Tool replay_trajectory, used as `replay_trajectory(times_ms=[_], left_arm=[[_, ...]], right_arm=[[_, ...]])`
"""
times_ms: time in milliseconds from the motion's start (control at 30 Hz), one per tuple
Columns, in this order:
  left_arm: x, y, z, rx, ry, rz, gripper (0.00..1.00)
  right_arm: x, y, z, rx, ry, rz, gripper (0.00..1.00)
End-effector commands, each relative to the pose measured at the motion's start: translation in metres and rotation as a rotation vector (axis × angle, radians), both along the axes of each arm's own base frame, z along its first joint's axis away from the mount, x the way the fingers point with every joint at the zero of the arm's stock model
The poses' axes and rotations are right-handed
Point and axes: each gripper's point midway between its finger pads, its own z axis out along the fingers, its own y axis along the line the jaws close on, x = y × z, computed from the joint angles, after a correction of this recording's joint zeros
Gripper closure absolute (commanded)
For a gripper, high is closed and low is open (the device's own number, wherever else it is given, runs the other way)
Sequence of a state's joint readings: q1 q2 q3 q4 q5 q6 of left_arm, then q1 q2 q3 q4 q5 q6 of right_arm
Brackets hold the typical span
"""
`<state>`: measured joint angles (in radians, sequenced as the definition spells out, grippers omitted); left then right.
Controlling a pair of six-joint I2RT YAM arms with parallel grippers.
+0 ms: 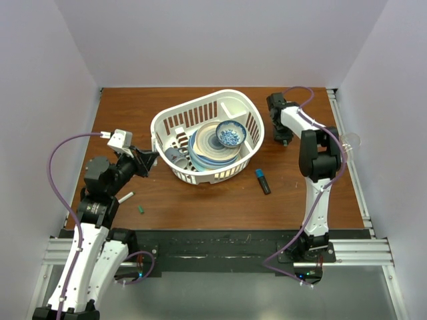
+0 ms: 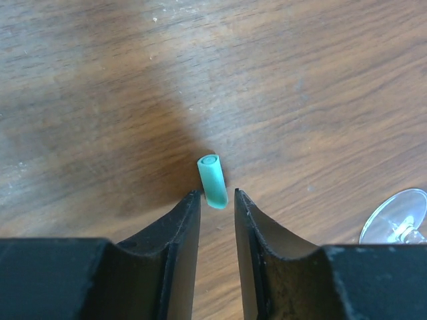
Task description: Insert the pens into the pen caps
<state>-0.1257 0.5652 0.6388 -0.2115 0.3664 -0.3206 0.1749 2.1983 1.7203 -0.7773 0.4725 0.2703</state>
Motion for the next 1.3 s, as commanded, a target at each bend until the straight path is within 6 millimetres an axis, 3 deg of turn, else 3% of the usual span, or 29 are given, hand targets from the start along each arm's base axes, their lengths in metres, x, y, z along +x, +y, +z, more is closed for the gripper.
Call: replay_trajectory(times_ms=[0,367,633,867,1033,1267], left_arm=[[0.000,-0.001,0.015,0.012,-0.053,-0.007,1.00],[0.000,0.001,0.015,0.012,-0.055,0.001,1.00],[0.001,0.000,0.014,0.012,-0.053,-0.002,1.00],[0.003,-0.002,0.012,0.011,-0.042,-0.012,1.00],[0.002,-0.002,0.012,0.007,-0.040,-0.016,1.00],[-0.005,-0.014,0.020,-0.033,-0.007,-0.081,1.00]], right_arm=[[0.010,0.000,0.020,0.013,-0.058,0.005,0.66],[0.020,0.004,0.019,0.178,-0.065,0.065,0.64],[0.015,0.006,0.004,0.236,0.000,0.101,0.66],[0.007,0.009,0.001,0.260,0.024,0.105,0.76],[-0.002,0.011,-0.009,0.274,0.059,0.104,0.91],[-0.018,0.016,-0.003,0.313,0.035,0.095,1.00]])
